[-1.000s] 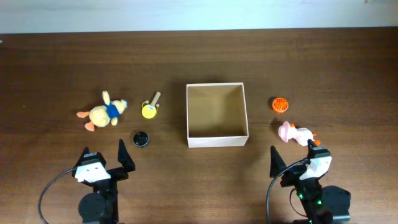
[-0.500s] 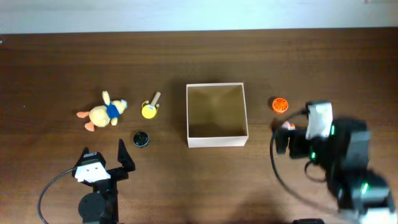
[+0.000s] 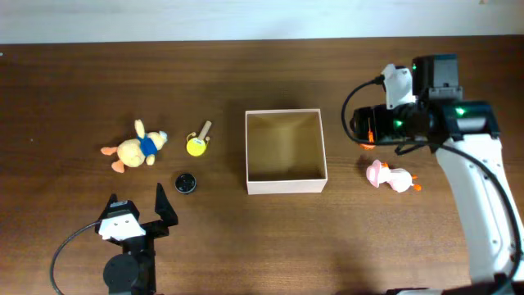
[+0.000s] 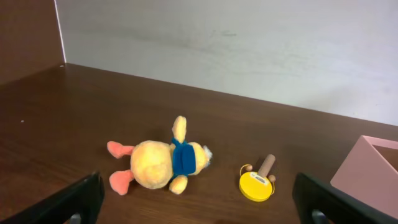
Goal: Pack container
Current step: 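Move the right gripper over the orange round lid, then lower the right gripper and grasp the orange lid, then carry the orange lid into the box and release it, then move the right gripper back toward the white-pink plush duck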
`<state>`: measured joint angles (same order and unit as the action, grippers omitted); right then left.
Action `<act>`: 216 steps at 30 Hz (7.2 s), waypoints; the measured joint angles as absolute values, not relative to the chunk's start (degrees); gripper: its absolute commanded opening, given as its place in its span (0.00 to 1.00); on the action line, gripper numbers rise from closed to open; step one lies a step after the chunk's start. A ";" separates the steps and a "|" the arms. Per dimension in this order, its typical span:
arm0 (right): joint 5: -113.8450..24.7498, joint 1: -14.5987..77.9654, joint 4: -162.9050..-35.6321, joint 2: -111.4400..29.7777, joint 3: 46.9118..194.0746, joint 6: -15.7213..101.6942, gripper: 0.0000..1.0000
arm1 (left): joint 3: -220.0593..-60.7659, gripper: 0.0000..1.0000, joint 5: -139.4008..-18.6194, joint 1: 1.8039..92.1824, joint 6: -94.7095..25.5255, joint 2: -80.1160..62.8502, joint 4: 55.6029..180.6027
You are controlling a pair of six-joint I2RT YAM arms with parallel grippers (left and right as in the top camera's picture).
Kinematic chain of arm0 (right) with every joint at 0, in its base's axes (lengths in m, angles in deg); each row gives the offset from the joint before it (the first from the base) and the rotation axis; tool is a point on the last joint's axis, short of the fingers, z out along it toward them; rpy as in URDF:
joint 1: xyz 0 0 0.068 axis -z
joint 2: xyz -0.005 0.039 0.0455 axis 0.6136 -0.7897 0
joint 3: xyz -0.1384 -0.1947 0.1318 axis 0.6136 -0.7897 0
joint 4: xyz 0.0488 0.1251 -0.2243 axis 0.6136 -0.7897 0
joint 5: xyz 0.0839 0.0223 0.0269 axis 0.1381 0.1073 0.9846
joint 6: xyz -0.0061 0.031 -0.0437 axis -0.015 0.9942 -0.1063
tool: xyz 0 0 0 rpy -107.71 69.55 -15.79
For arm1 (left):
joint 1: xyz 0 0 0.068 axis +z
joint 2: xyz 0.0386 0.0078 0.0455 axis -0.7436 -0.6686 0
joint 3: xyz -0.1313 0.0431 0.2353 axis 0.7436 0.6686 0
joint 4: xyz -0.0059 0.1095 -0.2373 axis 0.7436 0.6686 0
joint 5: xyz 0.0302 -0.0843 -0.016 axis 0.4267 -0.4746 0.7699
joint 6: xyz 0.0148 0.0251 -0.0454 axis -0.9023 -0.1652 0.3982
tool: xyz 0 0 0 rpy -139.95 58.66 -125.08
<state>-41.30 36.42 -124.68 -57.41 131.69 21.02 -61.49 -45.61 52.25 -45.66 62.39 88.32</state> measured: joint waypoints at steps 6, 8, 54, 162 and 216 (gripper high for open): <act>-41.59 43.15 -121.99 -63.14 131.74 21.46 0.99 | -61.49 0.99 -45.61 52.25 -45.66 62.39 88.32; -41.76 44.90 -121.92 -64.78 131.74 21.54 0.99 | -61.49 0.99 -45.61 52.25 -45.66 62.39 88.32; -42.18 43.41 -113.81 -86.72 131.19 22.09 0.84 | -61.49 0.99 -45.61 52.25 -45.66 62.39 88.32; -49.78 17.49 -124.68 -89.98 150.30 22.40 0.40 | -61.49 0.99 -45.61 52.25 -45.66 62.39 88.32; -48.65 12.70 -134.95 -91.73 166.78 20.34 0.69 | -61.49 0.99 -45.61 52.25 -45.66 62.39 88.32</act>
